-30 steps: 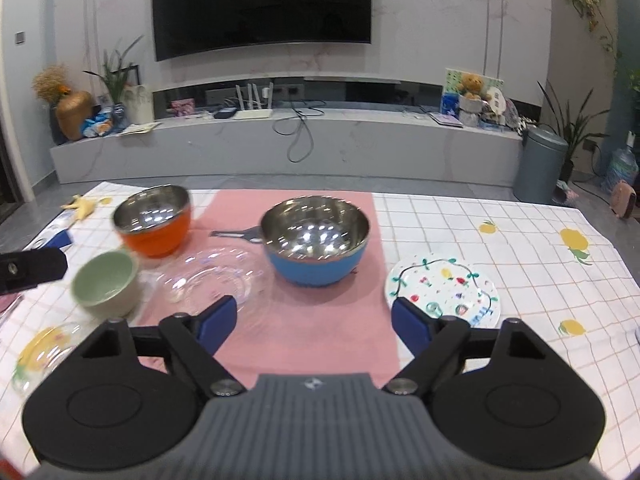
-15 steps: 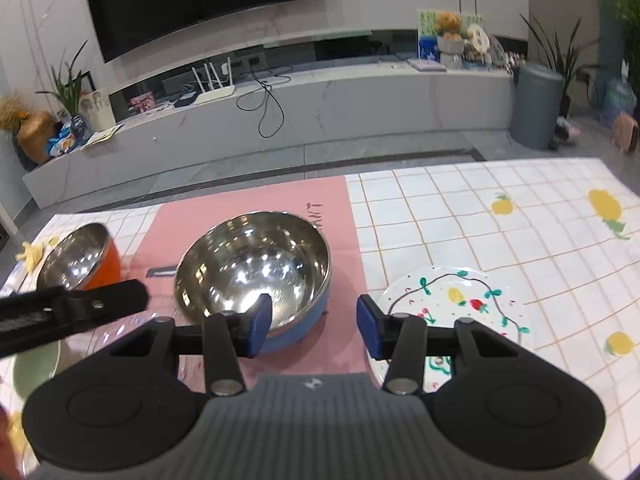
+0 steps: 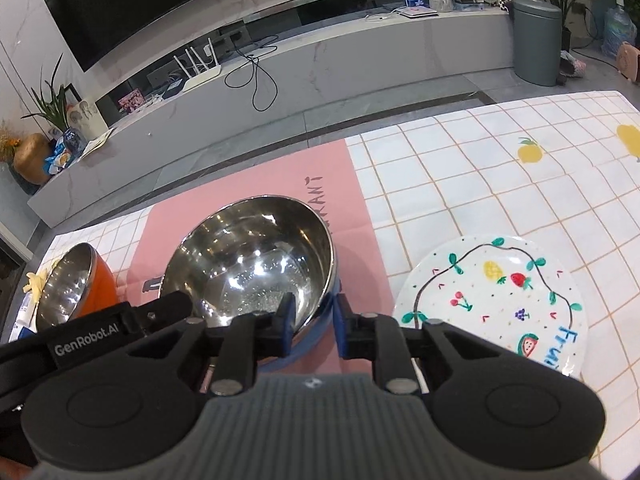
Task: Organize plates and bowls
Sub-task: 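Move both grippers to the blue steel bowl rim and close them, then lift the blue bowl with both grippers and carry it toward the orange bowl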
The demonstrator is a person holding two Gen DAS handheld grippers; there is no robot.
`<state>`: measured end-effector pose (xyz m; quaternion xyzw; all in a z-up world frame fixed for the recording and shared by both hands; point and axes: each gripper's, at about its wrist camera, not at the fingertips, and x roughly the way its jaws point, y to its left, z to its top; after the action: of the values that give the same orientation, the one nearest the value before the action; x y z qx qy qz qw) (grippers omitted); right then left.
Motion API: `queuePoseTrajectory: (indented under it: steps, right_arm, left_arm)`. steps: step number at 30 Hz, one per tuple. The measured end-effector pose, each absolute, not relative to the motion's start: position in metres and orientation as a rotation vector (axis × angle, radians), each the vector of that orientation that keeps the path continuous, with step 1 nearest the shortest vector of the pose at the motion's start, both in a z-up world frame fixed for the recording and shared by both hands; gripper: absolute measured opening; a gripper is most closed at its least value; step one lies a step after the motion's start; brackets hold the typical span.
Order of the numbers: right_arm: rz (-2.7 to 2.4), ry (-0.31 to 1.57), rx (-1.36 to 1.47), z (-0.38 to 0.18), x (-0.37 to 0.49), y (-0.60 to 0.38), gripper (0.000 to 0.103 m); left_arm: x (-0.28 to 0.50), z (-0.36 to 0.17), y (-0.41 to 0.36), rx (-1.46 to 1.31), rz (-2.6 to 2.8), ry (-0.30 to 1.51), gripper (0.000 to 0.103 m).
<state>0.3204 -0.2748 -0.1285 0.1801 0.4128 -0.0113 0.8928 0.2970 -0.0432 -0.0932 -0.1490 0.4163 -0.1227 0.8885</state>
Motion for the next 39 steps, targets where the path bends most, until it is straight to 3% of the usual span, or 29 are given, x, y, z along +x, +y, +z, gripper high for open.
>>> queuePoseTrajectory:
  steps: [11, 23, 39]
  right_arm:
    - [-0.01, 0.822, 0.41, -0.099, 0.288, -0.277, 0.016]
    - [0.071, 0.832, 0.519, -0.078, 0.177, -0.275, 0.016]
    - [0.146, 0.87, 0.557, -0.093, 0.084, -0.268, 0.016]
  left_arm:
    - [0.262, -0.061, -0.037, -0.336, -0.25, 0.806, 0.014]
    - [0.162, -0.022, -0.02, -0.372, -0.237, 0.767, 0.014]
    - [0.087, -0.049, 0.011, -0.482, -0.186, 0.812, 0.014]
